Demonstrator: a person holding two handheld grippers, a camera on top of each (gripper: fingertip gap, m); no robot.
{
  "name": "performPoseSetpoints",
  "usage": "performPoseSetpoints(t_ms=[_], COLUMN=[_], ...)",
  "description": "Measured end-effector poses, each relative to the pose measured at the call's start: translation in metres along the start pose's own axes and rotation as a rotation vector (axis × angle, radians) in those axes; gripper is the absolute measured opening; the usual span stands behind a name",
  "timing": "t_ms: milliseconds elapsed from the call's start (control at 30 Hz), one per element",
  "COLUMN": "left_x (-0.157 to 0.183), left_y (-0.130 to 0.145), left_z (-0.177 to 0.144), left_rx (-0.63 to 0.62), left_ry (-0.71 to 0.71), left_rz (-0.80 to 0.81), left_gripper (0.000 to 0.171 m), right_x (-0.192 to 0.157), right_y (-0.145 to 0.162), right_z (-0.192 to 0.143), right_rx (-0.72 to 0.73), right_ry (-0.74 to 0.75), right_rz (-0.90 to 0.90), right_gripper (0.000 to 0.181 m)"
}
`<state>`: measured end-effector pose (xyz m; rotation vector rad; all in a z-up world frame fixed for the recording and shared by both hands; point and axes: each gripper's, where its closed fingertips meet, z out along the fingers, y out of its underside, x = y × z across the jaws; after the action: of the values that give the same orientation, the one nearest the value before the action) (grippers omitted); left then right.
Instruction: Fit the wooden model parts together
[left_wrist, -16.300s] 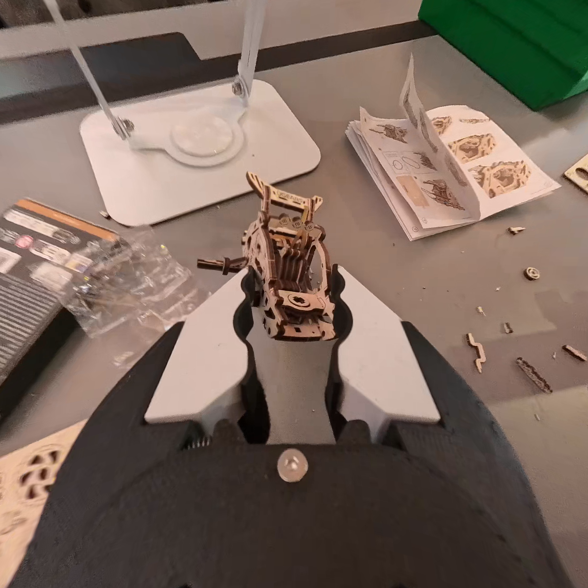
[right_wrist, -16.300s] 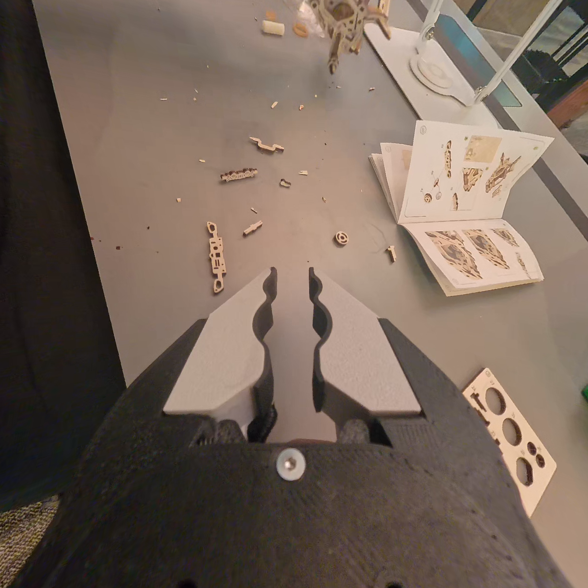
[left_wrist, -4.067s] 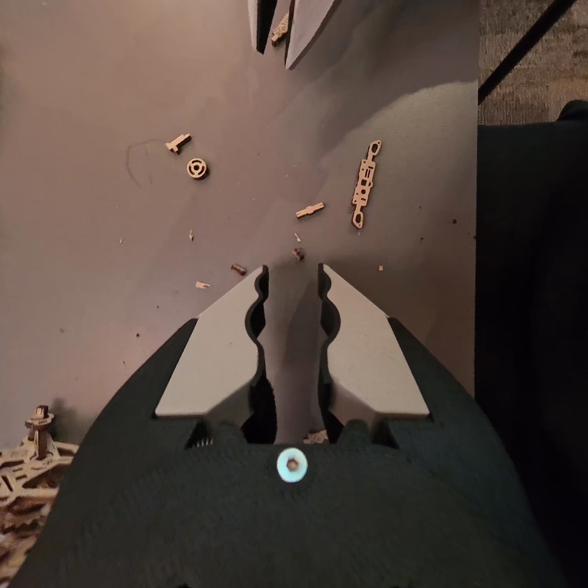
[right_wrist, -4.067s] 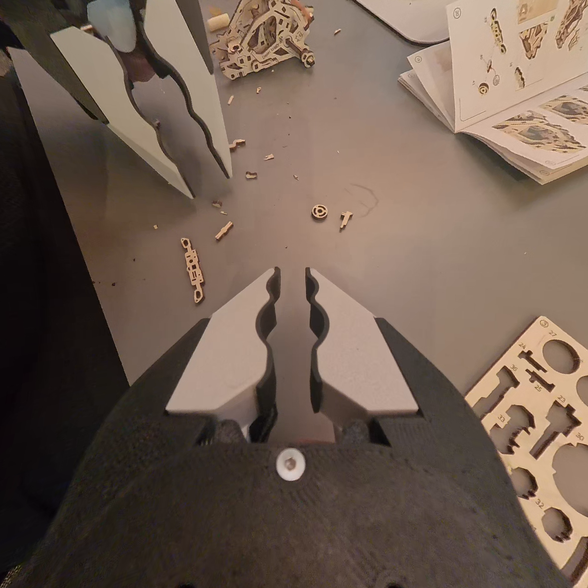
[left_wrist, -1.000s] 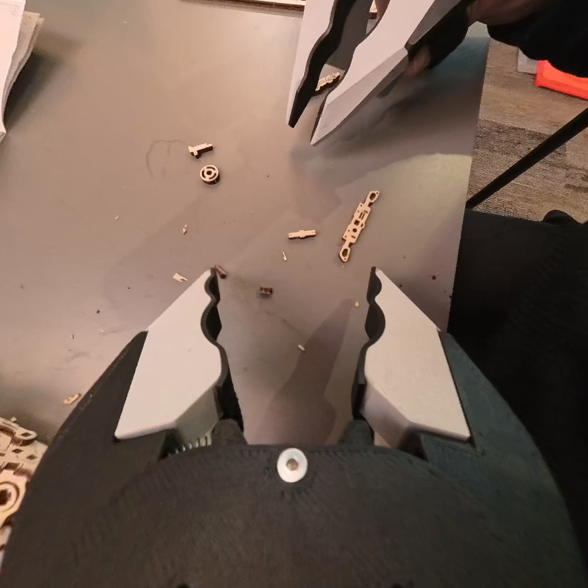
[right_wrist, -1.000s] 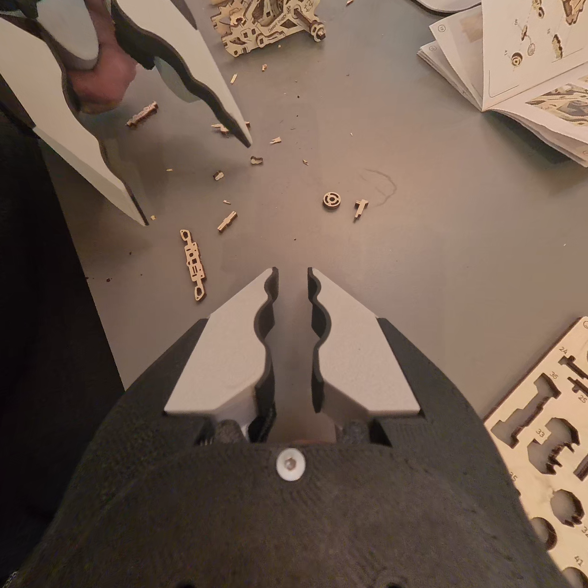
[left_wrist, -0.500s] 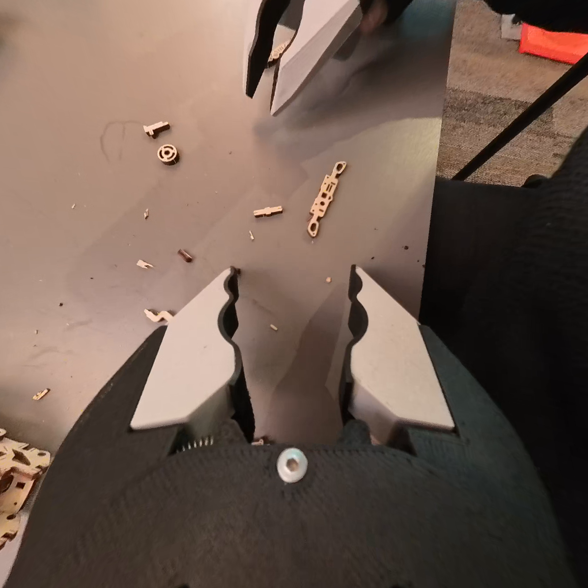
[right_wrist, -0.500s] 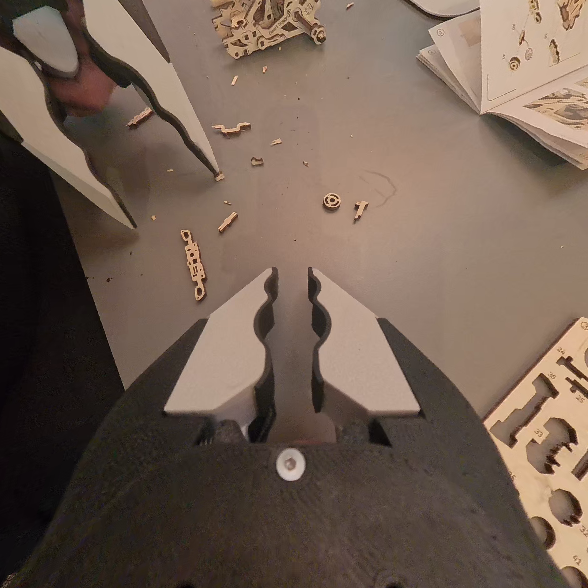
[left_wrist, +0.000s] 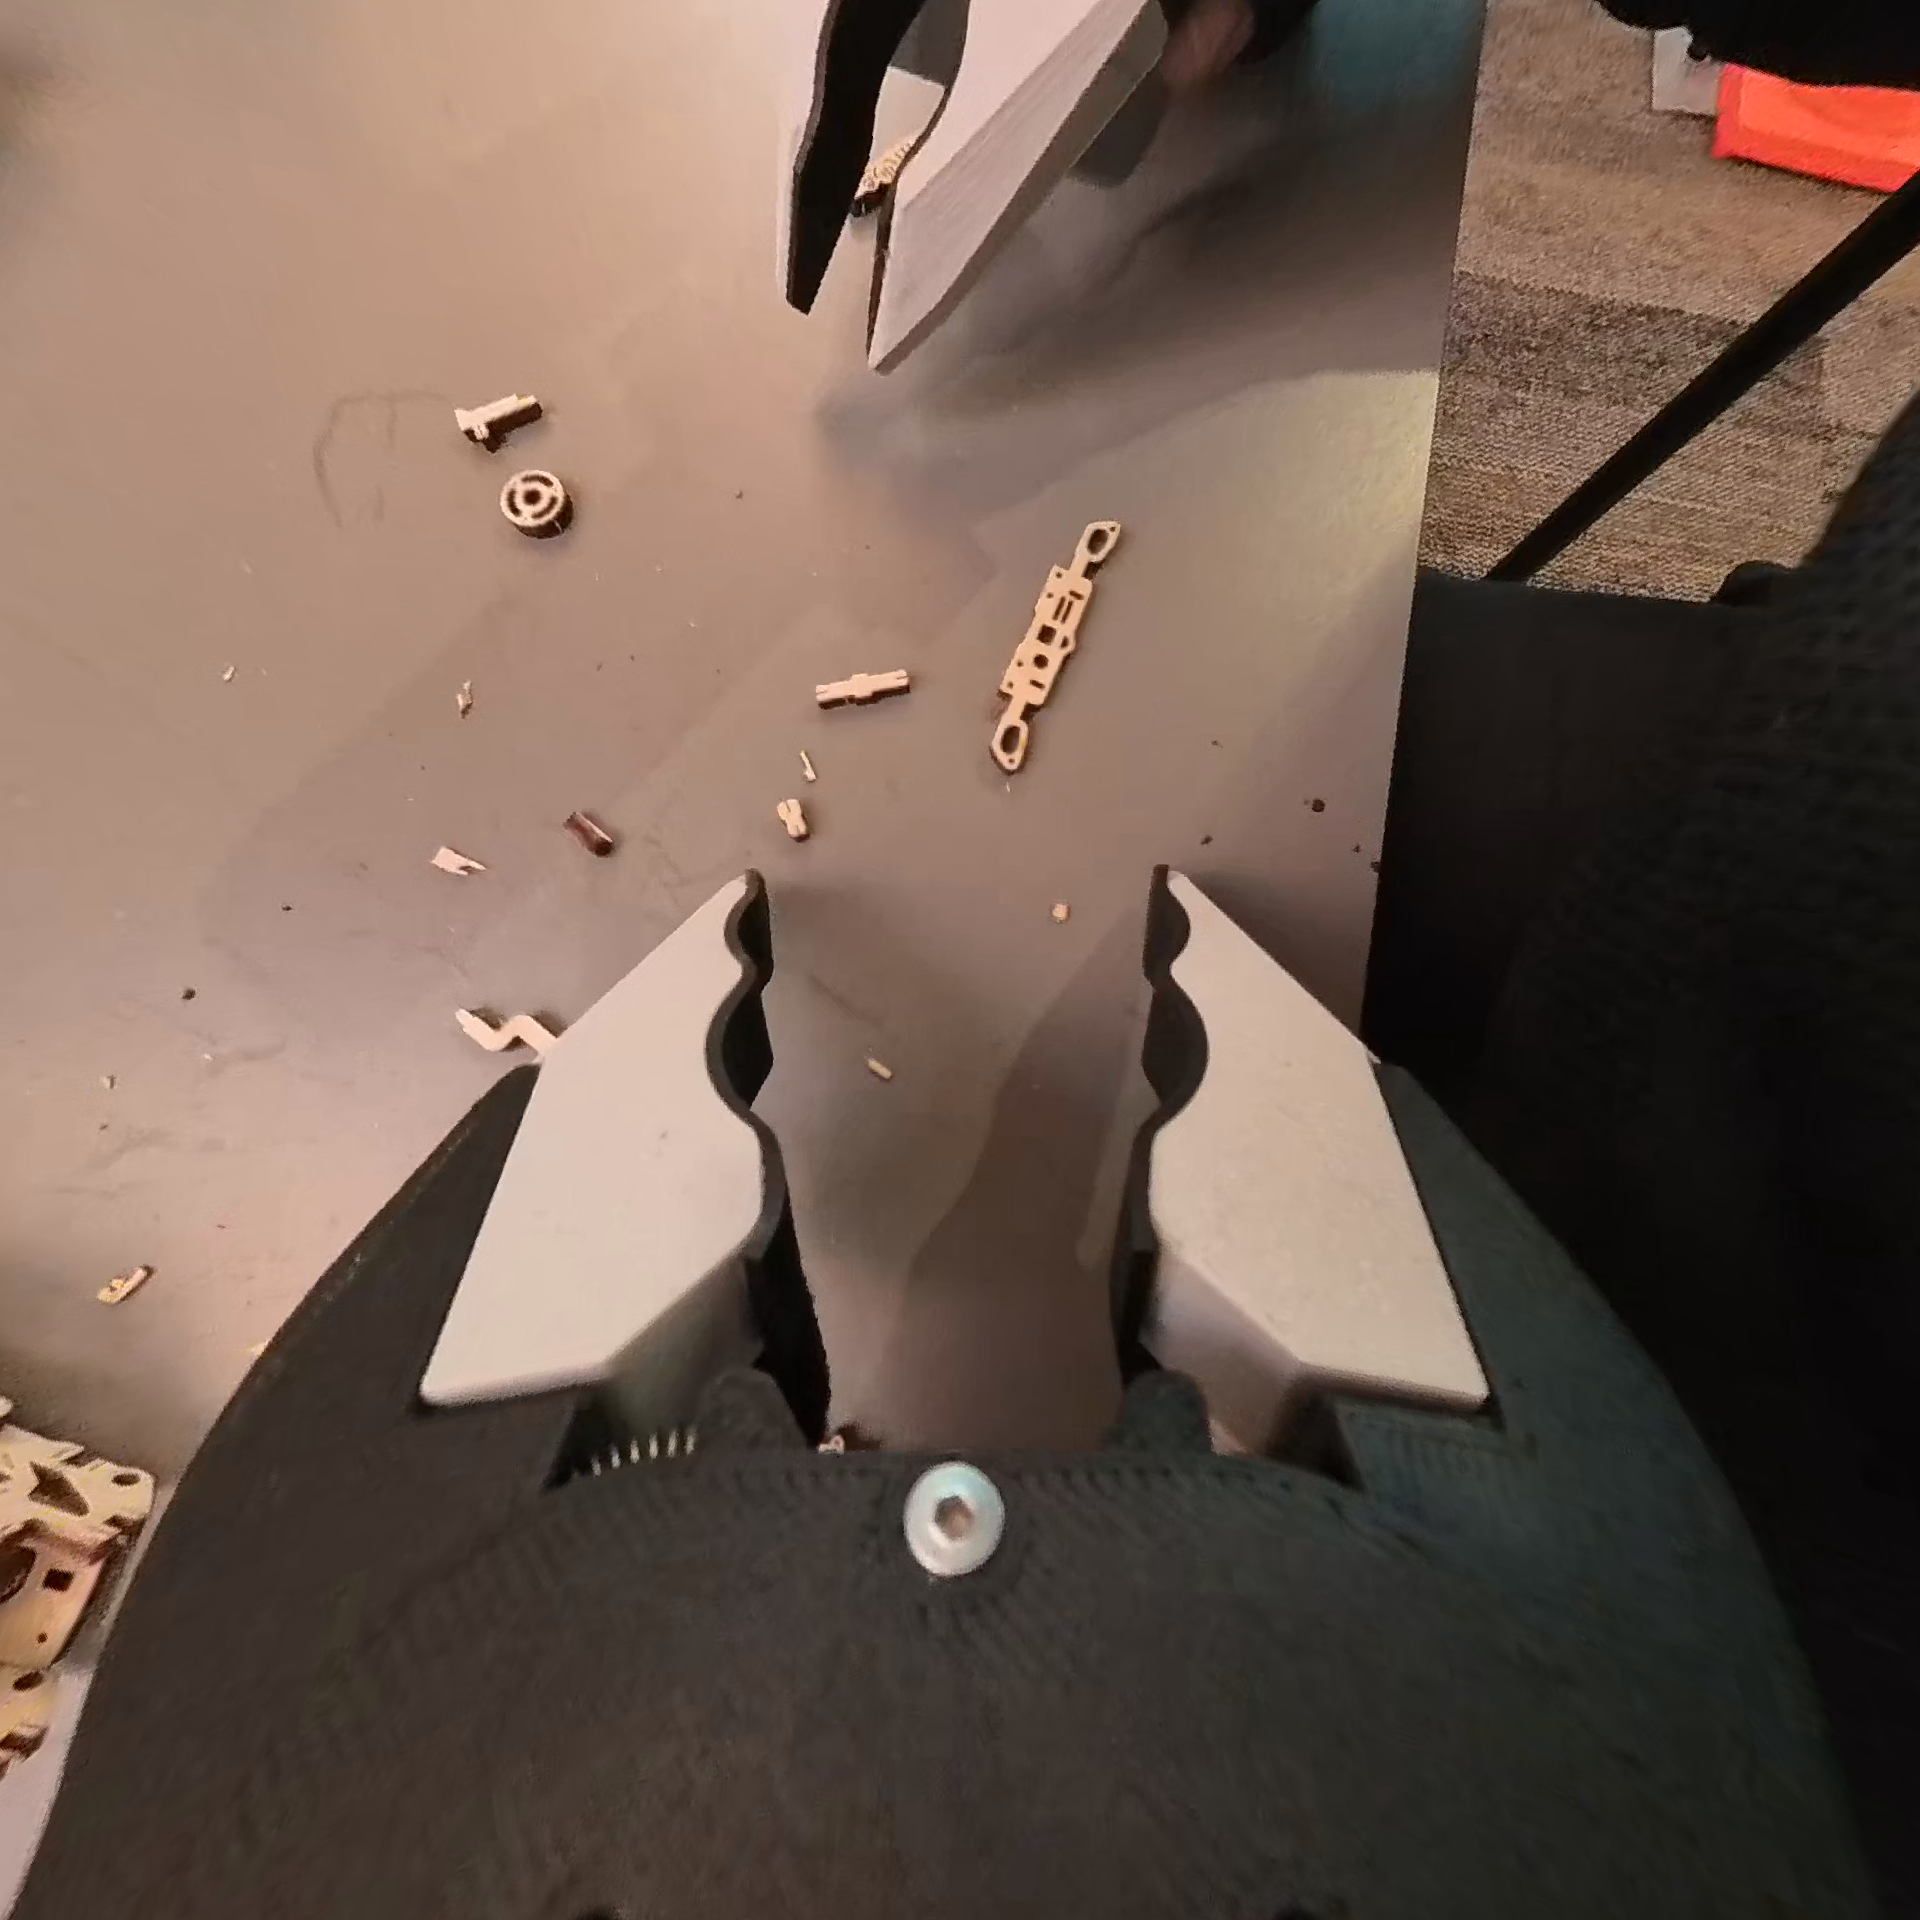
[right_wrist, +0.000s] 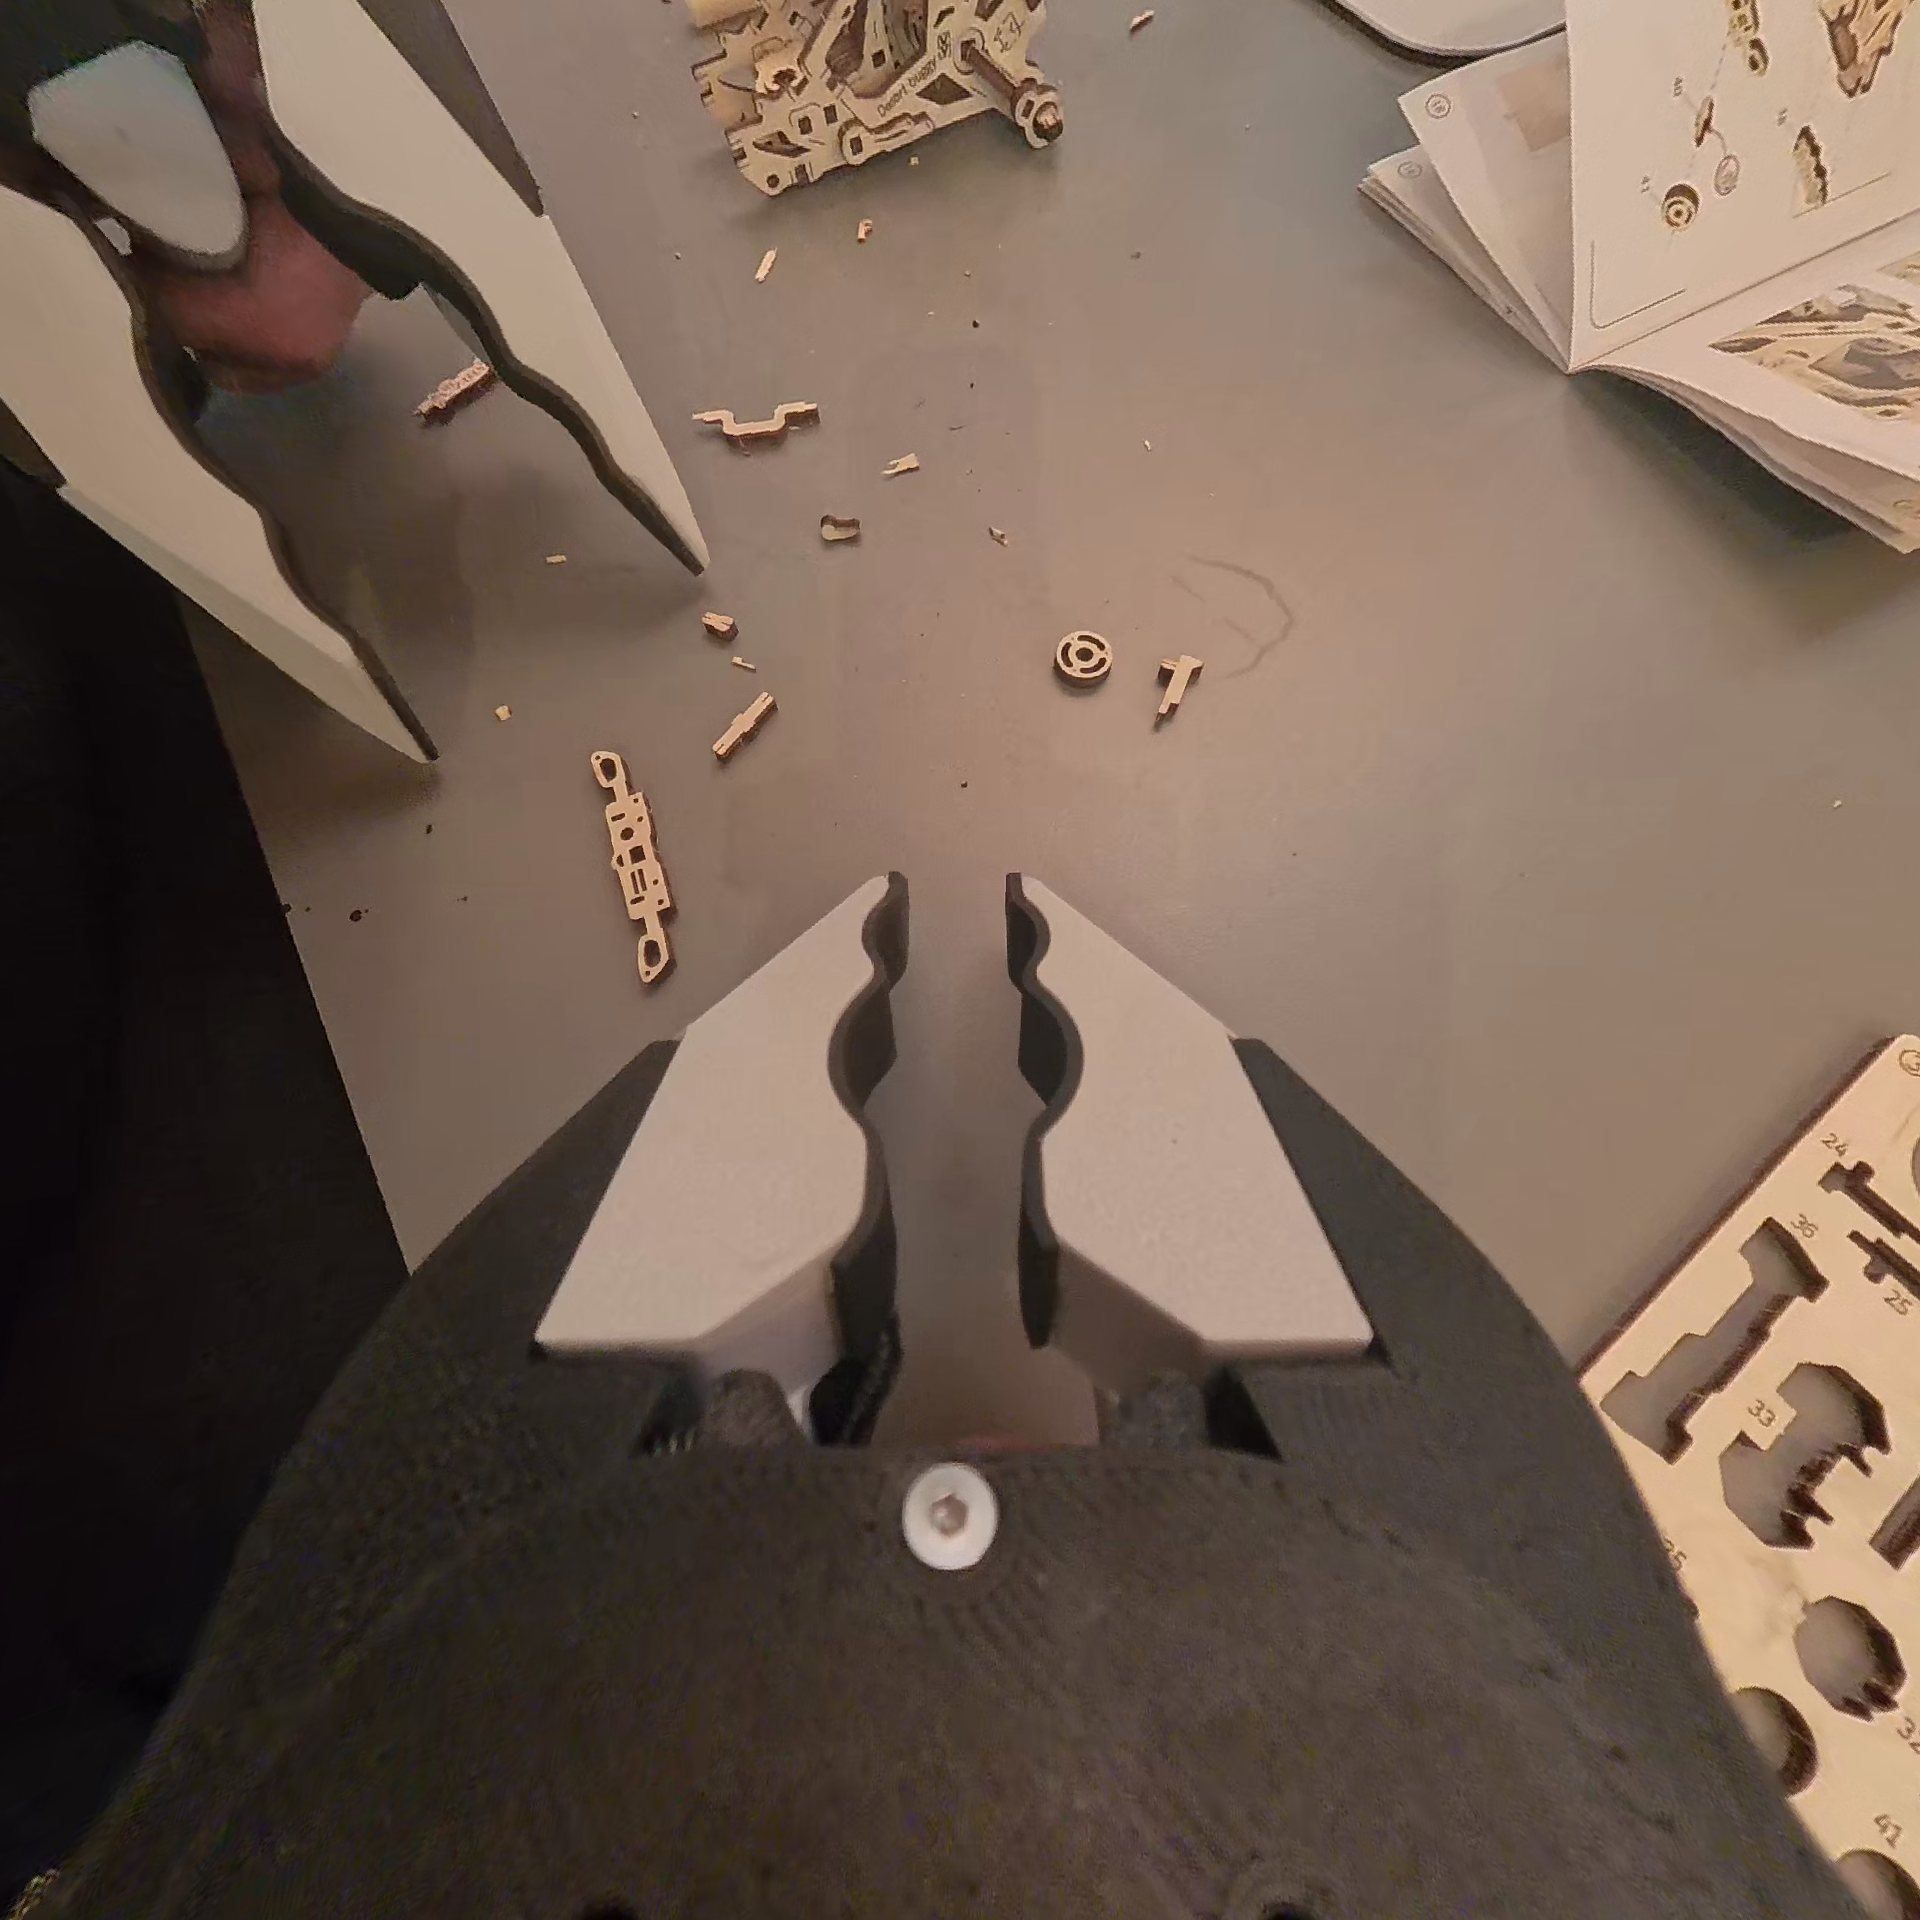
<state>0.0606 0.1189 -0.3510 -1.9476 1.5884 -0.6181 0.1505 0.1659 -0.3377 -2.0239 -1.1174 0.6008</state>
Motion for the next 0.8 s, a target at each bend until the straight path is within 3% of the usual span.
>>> performPoseSetpoints(t_ms=[800], left_x=[-0.0053], left_y=[0.0028], left_z=[0.0008], left_rx=[0.043], left_ry=[-0.053], left_rz=[-0.041], left_gripper=[0.063], right_x=[-0.0003], right_y=[0.0033], right_z=[0.0029], right_rx=[-0.025], right_ry=[0.003], right_rz=[-0.007], right_gripper=[0.016])
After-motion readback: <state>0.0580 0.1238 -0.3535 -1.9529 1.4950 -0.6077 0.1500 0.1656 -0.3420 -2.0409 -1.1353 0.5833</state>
